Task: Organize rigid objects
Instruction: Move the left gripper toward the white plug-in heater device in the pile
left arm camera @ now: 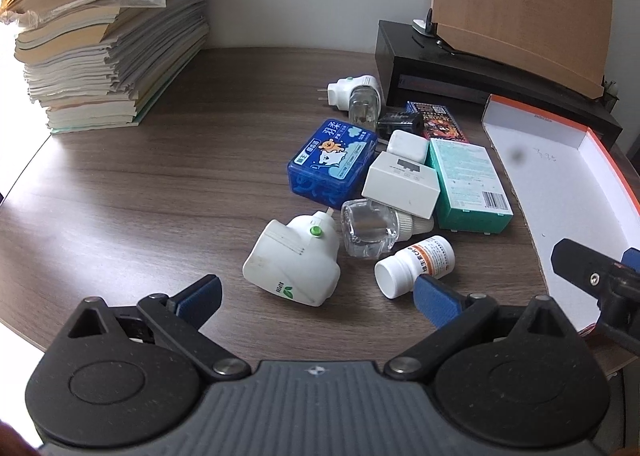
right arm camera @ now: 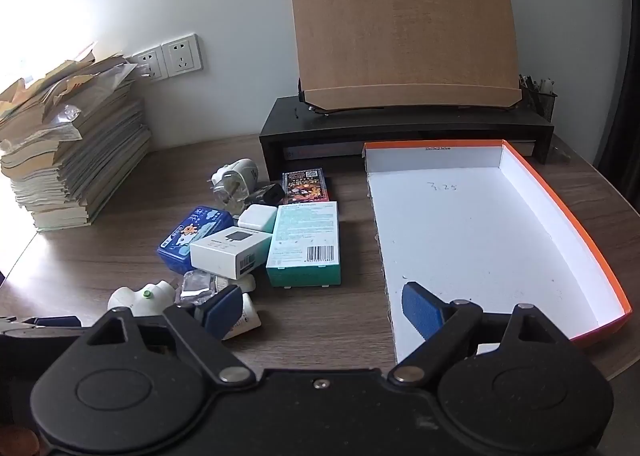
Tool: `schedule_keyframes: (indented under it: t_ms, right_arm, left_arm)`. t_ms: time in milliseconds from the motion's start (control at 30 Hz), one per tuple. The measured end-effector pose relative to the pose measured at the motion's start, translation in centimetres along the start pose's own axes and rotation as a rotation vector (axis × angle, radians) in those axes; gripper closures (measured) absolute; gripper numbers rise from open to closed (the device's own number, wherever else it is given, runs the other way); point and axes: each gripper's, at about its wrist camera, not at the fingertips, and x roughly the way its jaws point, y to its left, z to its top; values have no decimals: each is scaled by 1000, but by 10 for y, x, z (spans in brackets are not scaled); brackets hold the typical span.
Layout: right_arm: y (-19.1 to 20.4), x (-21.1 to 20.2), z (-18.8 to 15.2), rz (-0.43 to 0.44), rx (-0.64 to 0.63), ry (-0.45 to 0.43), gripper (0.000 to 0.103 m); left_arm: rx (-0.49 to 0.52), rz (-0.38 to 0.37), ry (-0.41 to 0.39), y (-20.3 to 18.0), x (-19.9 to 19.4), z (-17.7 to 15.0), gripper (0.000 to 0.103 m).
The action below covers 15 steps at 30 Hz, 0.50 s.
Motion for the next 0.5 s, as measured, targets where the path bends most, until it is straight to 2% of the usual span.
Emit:
schedule_keyframes:
  t_ms: [200,500]
  right_arm:
    - [4,-4,8,-6,-5,13,1]
    - [11,18,3,20,19,18,1]
  left_arm:
    - [3,0,10,5,6,1,0]
    - [4,-6,28,11,16,5,0]
